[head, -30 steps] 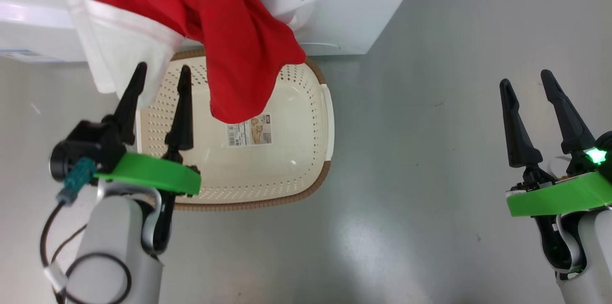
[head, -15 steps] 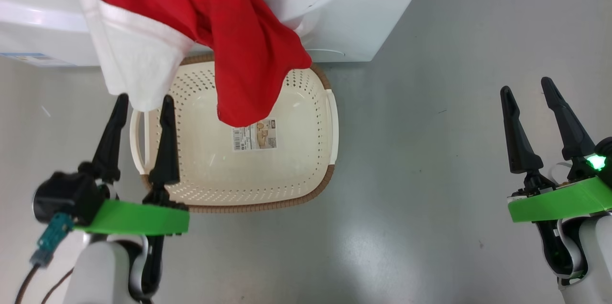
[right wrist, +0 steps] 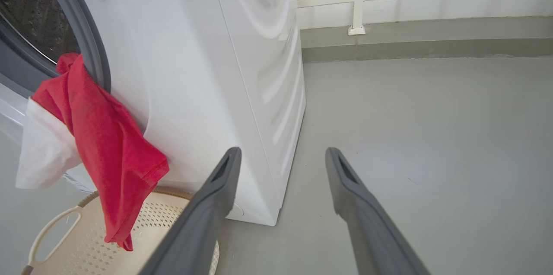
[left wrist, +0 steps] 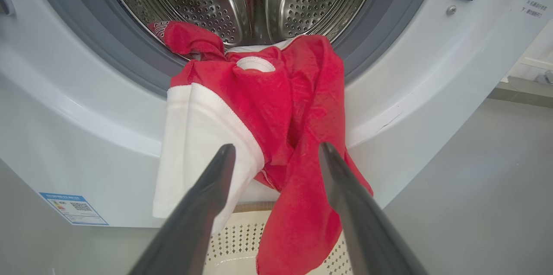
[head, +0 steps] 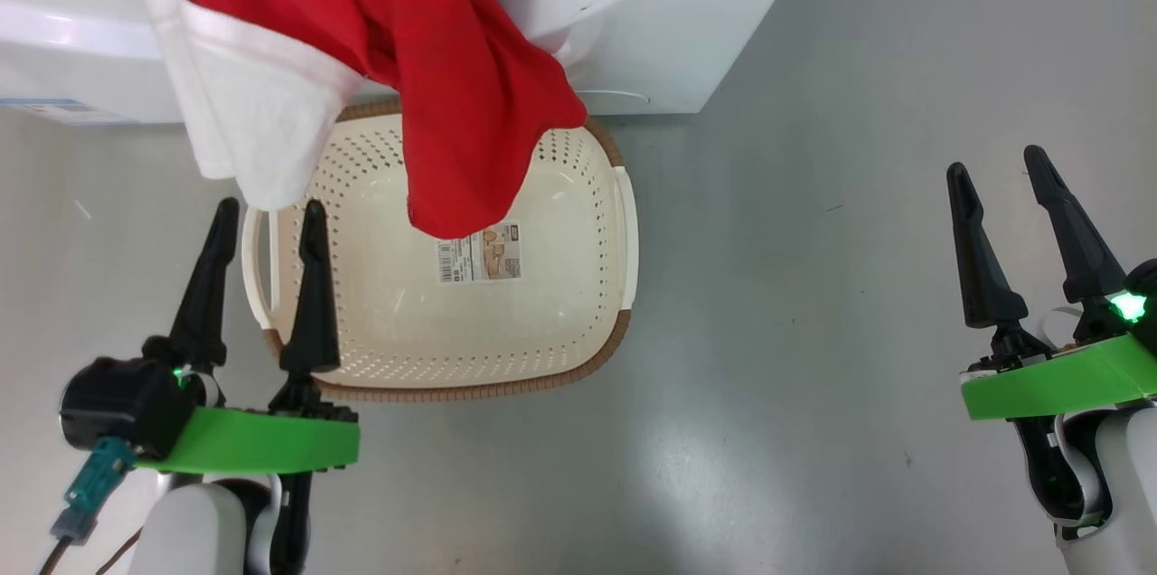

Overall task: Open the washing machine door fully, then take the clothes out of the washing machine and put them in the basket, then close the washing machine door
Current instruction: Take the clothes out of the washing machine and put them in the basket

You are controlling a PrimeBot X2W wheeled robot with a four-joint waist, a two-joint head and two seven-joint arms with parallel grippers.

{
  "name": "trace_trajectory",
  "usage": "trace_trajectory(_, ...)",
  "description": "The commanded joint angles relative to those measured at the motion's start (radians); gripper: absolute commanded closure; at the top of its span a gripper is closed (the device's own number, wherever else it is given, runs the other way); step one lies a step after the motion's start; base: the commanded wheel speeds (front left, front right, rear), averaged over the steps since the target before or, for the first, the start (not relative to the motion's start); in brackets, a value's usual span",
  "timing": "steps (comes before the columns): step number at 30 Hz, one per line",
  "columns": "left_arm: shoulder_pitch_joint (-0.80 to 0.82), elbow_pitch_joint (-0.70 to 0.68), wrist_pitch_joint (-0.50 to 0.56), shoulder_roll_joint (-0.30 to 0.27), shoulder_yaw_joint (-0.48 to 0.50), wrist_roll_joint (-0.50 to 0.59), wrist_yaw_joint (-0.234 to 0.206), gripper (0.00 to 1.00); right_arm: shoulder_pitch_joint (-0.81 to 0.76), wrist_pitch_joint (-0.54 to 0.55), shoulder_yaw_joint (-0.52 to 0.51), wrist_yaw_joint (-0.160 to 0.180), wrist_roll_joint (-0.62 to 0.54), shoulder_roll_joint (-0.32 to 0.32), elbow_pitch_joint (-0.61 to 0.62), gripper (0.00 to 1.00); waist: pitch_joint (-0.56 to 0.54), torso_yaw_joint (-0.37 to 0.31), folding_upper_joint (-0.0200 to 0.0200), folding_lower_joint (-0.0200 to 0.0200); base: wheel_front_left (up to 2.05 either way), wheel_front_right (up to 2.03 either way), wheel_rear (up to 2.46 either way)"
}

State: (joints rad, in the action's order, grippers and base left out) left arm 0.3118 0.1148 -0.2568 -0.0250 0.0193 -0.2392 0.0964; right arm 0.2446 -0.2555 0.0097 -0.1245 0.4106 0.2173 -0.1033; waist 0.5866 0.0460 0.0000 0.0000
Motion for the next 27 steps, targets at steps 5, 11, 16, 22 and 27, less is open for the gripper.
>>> trace_trajectory(5,0.032,-0.017,-0.005,-0.025,0.012,-0.002,0.002,0.00,-0.031,-0.006,0.018,-0.006,-0.010,0.007,0.021,0.00,0.002,0.004,0.0000,0.0000,0.00,0.00,0.00)
trace_trajectory(11,0.141,0.015,-0.005,-0.025,0.009,0.021,0.015,0.00,-0.025,-0.006,0.026,-0.006,-0.009,0.005,0.018,0.00,0.005,0.008,0.0000,0.0000,0.00,0.00,0.00)
trace_trajectory(16,0.264,0.110,-0.004,-0.047,-0.003,0.019,0.024,0.00,-0.016,-0.006,0.036,-0.006,-0.007,0.000,0.017,0.00,0.012,0.003,0.0000,0.0000,0.00,0.00,0.00)
trace_trajectory(22,0.449,0.235,0.059,-0.088,-0.024,0.001,0.028,0.00,-0.008,-0.006,0.041,-0.006,-0.005,-0.005,0.017,0.00,0.025,-0.003,0.0000,0.0000,0.00,0.00,0.00)
trace_trajectory(27,0.579,0.339,0.128,-0.109,-0.045,-0.013,0.030,0.00,0.000,-0.006,0.043,-0.006,-0.002,-0.008,0.017,0.00,0.038,-0.011,0.0000,0.0000,0.00,0.00,0.00)
